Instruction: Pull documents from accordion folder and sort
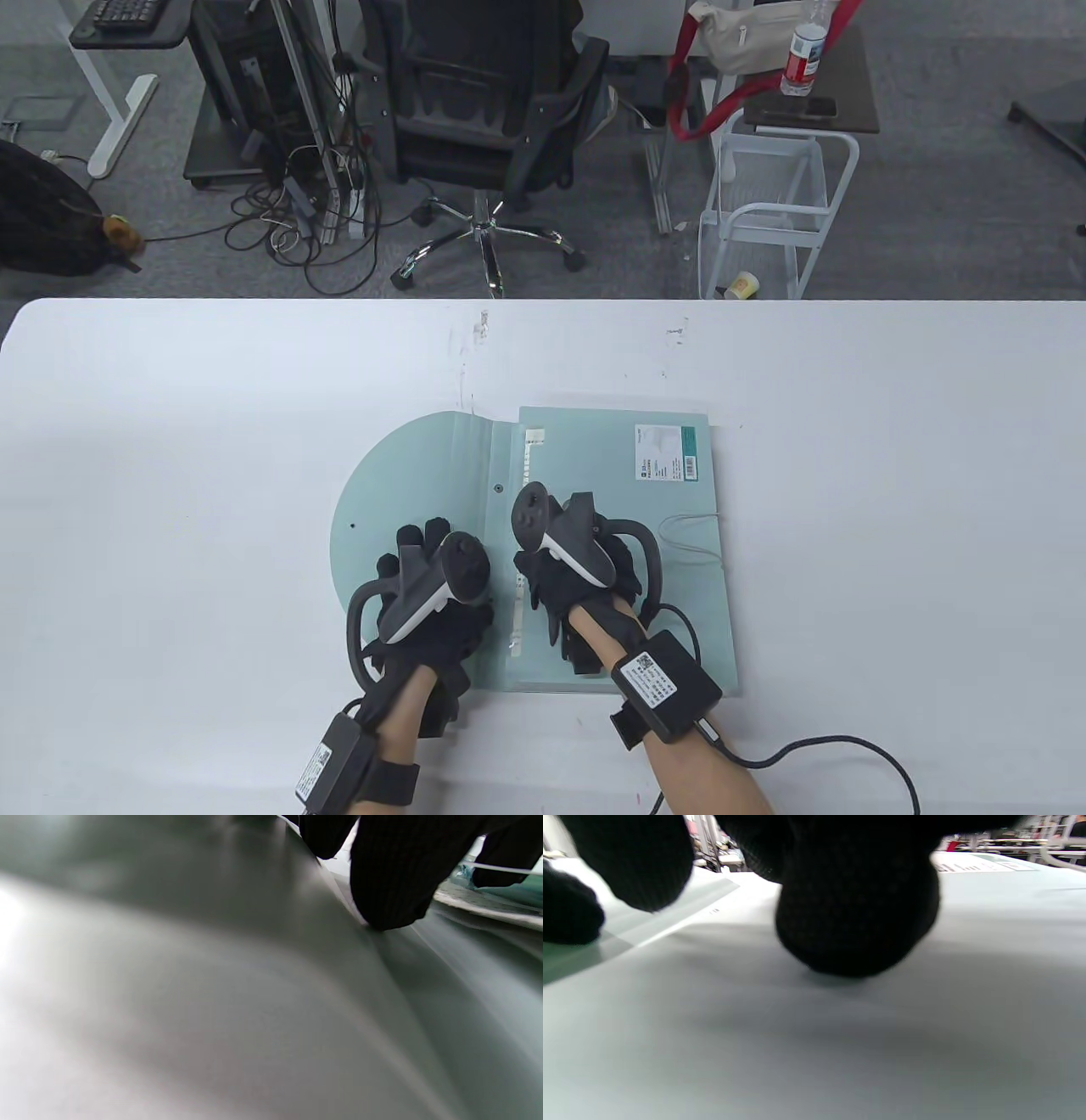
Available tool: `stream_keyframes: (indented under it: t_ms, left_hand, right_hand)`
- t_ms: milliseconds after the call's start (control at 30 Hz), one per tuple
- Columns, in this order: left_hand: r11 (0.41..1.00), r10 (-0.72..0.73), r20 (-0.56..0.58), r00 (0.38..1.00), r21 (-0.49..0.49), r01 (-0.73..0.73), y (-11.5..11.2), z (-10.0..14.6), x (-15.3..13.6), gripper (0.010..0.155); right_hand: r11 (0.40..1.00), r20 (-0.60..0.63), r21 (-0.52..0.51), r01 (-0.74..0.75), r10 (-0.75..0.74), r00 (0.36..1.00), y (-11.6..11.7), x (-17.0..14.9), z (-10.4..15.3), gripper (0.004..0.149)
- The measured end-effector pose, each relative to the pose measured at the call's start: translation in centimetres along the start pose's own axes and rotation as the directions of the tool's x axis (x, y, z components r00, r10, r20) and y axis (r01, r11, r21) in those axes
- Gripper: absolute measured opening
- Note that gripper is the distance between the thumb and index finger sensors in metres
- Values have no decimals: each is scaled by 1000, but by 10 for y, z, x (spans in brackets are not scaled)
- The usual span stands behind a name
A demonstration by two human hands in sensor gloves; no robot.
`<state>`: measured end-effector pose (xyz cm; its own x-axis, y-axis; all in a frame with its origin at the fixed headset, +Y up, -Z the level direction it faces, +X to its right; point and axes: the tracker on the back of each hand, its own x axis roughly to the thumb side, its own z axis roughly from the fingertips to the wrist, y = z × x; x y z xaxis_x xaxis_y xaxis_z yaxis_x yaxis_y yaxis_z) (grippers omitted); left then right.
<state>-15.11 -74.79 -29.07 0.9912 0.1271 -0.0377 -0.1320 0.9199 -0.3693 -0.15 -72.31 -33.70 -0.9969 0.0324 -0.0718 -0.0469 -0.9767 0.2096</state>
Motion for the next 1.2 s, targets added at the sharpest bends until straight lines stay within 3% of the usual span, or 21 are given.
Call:
stream_keyframes:
  t_ms: [167, 300, 367, 467, 633, 867, 1000, 1133, 1200]
  left_hand:
    - [998, 15, -23, 1000, -62, -16, -3, 0, 3, 86]
    - [998, -15, -34, 999, -62, 13, -4, 0, 8, 89]
    - [998, -31, -38, 999, -54, 29, -4, 1, 10, 89]
    - [998, -31, -39, 999, -56, 29, -3, 1, 10, 89]
    - [998, -38, -38, 999, -50, 36, -3, 2, 10, 88]
    - [998, -20, -38, 999, -59, 18, -3, 1, 7, 88]
    - [998, -9, -34, 999, -57, 7, -4, 1, 7, 88]
    - [998, -7, -33, 999, -59, 5, -4, 1, 6, 88]
    - [998, -1, -34, 999, -64, -1, -4, 1, 6, 88]
  right_hand:
    - [998, -119, 41, -57, 61, 991, -4, 8, -4, 80]
    - [995, -158, 97, -6, 21, 987, -2, 4, -13, 82]
    - [988, -136, 143, 56, -36, 990, 0, -1, -16, 89]
    - [987, -120, 129, 96, -81, 989, -3, -6, -15, 94]
    - [960, -101, 113, 258, -247, 964, -32, -26, -4, 105]
    - [871, -62, 31, 490, -488, 871, -88, -94, 15, 102]
    - [742, -48, 32, 670, -668, 742, -102, -146, 23, 93]
    - [649, -41, -128, 750, -759, 649, -110, -197, 34, 85]
    - [637, -51, -179, 749, -767, 640, -112, -218, 39, 82]
